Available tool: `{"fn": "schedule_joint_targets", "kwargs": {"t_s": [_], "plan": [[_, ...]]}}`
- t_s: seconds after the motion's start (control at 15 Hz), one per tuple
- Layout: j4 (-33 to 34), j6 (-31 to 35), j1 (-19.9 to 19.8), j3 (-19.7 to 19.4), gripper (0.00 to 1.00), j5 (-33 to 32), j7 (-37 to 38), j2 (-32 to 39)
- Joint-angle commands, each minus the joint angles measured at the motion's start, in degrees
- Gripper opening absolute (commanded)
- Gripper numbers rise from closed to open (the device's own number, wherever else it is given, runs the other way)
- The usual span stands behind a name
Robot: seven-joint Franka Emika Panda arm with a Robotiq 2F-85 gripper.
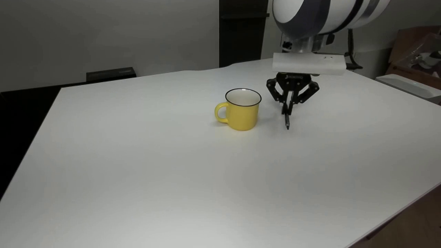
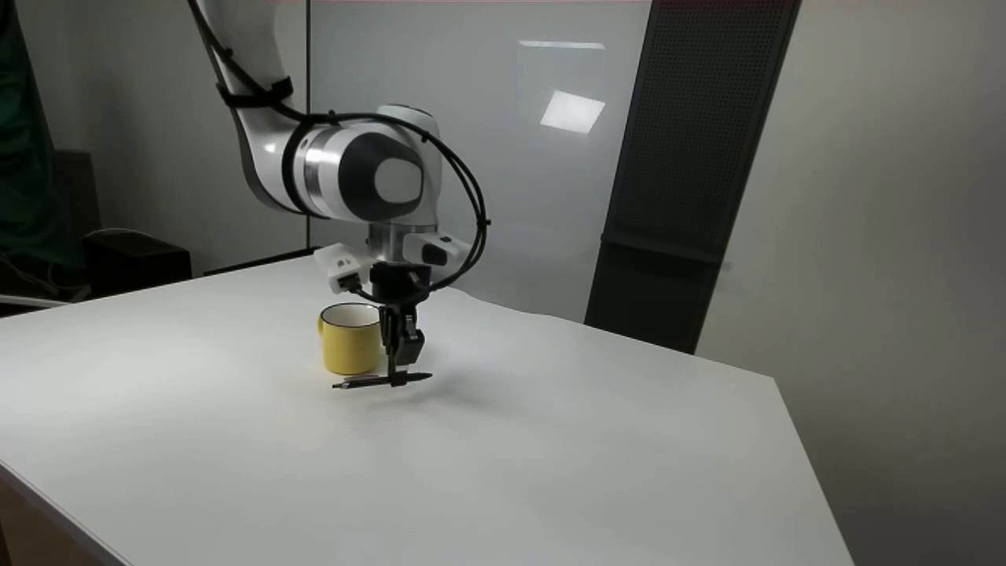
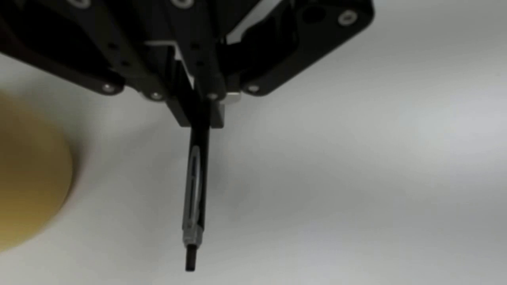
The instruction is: Pick up the pen from the table and put it in the yellow cup.
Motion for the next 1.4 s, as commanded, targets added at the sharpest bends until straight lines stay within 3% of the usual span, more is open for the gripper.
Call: {"fn": "schedule_joint_targets", "kwargs": {"t_s": [0.0, 0.33, 0.73, 0.8, 0.87, 1.13, 1.2, 1.33], "plan": [[1.8, -10.5, 4.4, -1.4, 0.03, -6.6, 1.9, -5.4], [8.3, -23.4, 5.1, 2.8, 0.03, -12.1, 1.3, -9.3], [19.7, -40.9, 0.1, 10.0, 0.03, -6.7, -11.6, -6.3], [20.7, -42.5, 0.0, 10.0, 0.03, -7.2, -11.4, -5.8], [16.5, -38.6, 0.7, 9.8, 0.13, -8.1, -9.3, -8.2], [18.9, -40.8, 0.1, 10.1, 0.13, -8.0, -10.7, -6.5], [18.9, -40.8, 0.1, 10.1, 0.03, -8.0, -10.7, -6.3], [22.1, -45.8, -1.7, 11.3, 0.03, -4.8, -14.2, -4.1]]}}
